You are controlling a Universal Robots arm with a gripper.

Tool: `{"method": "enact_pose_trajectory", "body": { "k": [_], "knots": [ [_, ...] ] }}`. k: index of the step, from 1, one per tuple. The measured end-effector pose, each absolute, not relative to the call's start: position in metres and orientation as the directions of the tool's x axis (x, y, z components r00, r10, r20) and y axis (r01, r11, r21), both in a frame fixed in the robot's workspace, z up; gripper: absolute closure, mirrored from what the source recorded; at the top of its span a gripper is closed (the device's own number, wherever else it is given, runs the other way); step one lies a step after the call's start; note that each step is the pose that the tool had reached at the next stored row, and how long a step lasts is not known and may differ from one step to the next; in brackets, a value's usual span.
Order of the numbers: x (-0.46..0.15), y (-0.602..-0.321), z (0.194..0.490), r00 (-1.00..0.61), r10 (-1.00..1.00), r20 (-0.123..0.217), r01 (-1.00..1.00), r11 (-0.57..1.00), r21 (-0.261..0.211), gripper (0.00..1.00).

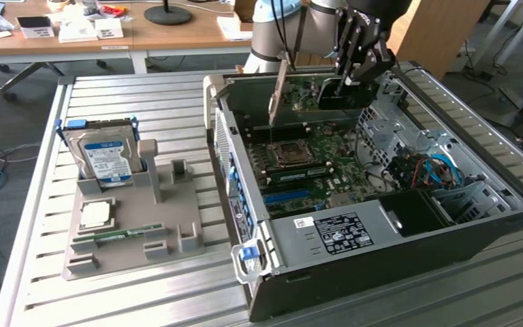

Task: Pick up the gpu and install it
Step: 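Insert the gpu into the slot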

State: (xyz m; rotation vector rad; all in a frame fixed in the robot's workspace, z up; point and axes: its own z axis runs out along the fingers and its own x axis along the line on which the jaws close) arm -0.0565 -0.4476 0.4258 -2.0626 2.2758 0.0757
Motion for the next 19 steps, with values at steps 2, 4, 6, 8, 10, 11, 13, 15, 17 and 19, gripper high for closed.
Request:
{"method": "enact_pose_trajectory", "body": {
  "k": [2, 4, 6, 8, 10, 11, 13, 15, 17, 19],
  "knots": [
    [-0.057, -0.448, 0.426, -0.097, -0.992, -0.084, -0.995, 0.098, -0.01, 0.73],
    [-0.057, -0.448, 0.426, -0.098, -0.992, -0.084, -0.995, 0.099, -0.01, 0.73],
    [-0.059, -0.448, 0.426, -0.097, -0.992, -0.084, -0.995, 0.098, -0.01, 0.73],
    [-0.061, -0.448, 0.426, -0.097, -0.992, -0.084, -0.995, 0.098, -0.01, 0.73],
    [-0.064, -0.448, 0.426, -0.097, -0.992, -0.084, -0.995, 0.099, -0.01, 0.73],
    [-0.066, -0.448, 0.426, -0.097, -0.992, -0.084, -0.995, 0.099, -0.01, 0.73],
    [-0.07, -0.448, 0.426, -0.097, -0.992, -0.084, -0.995, 0.099, -0.01, 0.73],
    [-0.074, -0.448, 0.426, -0.097, -0.992, -0.084, -0.995, 0.099, -0.01, 0.73],
    [-0.076, -0.448, 0.426, -0.097, -0.992, -0.084, -0.995, 0.099, -0.01, 0.73],
    [-0.077, -0.448, 0.426, -0.097, -0.992, -0.084, -0.995, 0.098, -0.01, 0.73]
  ]
}}
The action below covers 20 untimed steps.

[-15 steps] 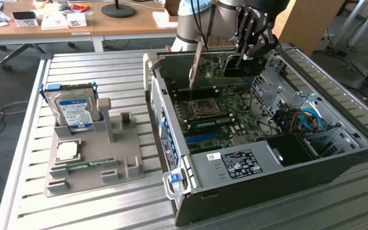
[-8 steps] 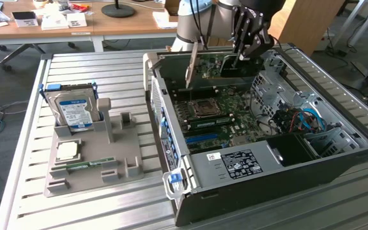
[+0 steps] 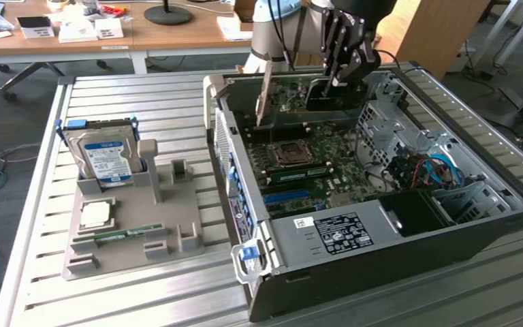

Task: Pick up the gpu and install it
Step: 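Insert the gpu into the slot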

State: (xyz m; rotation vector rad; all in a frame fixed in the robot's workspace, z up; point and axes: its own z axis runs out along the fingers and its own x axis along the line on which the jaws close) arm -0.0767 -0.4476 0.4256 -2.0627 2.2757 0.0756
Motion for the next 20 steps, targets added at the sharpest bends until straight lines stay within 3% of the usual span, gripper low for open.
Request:
{"method": "enact_pose_trajectory", "body": {
  "k": [20],
  "knots": [
    [-0.0768, -0.4477, 0.4176, -0.097, -0.992, -0.084, -0.995, 0.098, -0.01, 0.73]
  ]
}}
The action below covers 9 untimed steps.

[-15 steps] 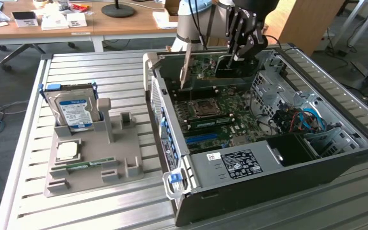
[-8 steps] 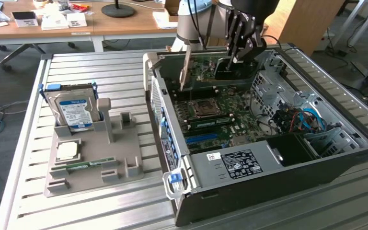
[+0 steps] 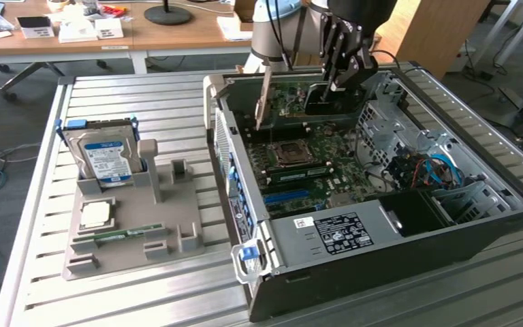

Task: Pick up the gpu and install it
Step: 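Insert the gpu into the slot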

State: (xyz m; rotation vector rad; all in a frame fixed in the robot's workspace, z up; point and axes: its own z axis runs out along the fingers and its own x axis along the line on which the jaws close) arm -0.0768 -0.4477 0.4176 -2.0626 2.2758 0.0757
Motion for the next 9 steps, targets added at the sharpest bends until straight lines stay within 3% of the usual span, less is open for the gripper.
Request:
{"method": "enact_pose_trajectory", "body": {
  "k": [9],
  "knots": [
    [-0.0768, -0.4477, 0.416, -0.097, -0.992, -0.084, -0.995, 0.098, -0.01, 0.73]
  ]
}}
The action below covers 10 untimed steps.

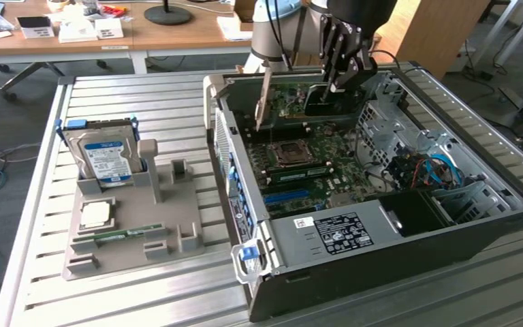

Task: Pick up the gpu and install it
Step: 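Insert the gpu into the slot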

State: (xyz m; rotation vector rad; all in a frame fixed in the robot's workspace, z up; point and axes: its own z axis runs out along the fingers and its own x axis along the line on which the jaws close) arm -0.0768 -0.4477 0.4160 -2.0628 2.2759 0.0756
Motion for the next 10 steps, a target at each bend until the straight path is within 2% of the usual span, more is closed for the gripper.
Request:
{"method": "enact_pose_trajectory", "body": {
  "k": [10],
  "knots": [
    [-0.0768, -0.4476, 0.4145, -0.097, -0.992, -0.084, -0.995, 0.098, -0.01, 0.73]
  ]
}}
